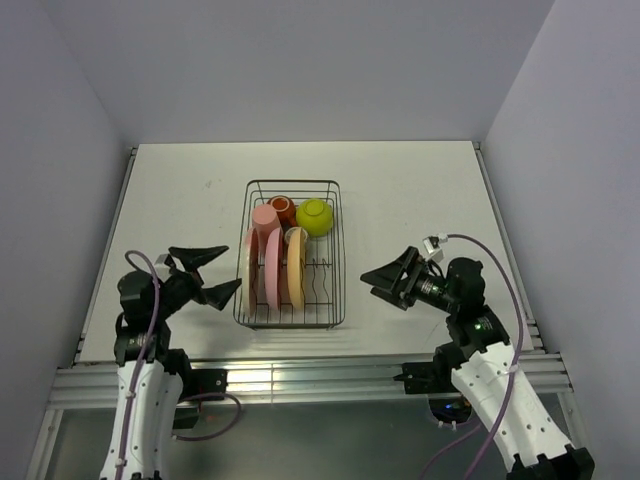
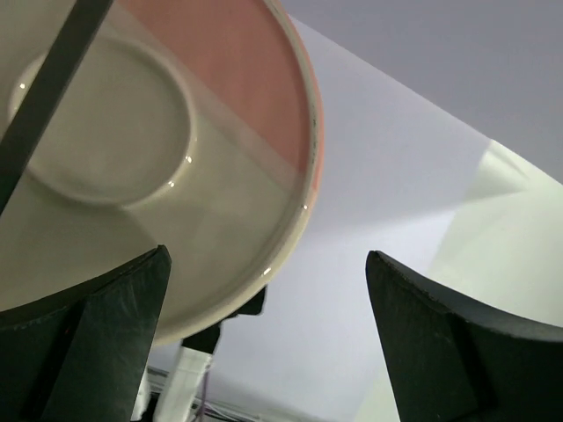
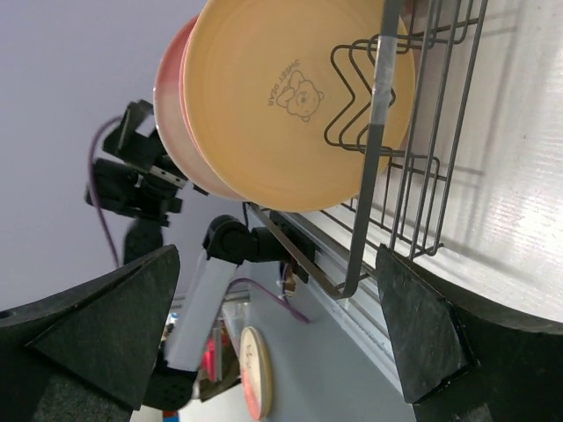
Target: Load the mixed dishes into the dish rack
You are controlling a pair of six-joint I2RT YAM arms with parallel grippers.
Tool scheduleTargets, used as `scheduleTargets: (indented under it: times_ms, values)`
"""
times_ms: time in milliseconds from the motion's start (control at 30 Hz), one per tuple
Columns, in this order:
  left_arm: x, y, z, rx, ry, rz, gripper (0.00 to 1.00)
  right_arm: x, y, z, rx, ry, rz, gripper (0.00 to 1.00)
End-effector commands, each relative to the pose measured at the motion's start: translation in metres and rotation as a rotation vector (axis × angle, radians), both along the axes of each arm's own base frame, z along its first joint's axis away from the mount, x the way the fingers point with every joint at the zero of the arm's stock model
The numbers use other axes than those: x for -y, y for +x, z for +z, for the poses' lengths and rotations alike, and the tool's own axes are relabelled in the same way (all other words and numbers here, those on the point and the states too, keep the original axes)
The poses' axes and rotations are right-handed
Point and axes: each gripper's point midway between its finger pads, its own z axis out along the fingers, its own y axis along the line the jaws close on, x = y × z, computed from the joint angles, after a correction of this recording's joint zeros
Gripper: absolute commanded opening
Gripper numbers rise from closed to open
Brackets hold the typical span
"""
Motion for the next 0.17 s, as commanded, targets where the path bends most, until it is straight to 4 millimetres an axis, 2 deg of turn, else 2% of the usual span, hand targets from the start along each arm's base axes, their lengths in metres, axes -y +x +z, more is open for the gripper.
scheduleTargets:
  times_ms: [0,133]
  values:
    - [-0.0028,-0.0037,0.0221,0.058,-0.122,0.034,0.99,-0.0006,-0.0010,0.0122,0.052,0.084,0.018,1.00]
    - [-0.0054,-0.0076,0.0182,0.060,-0.167,0.062,0.99,0.0023,-0.0019,0.0051,0.034,0.111,0.017,1.00]
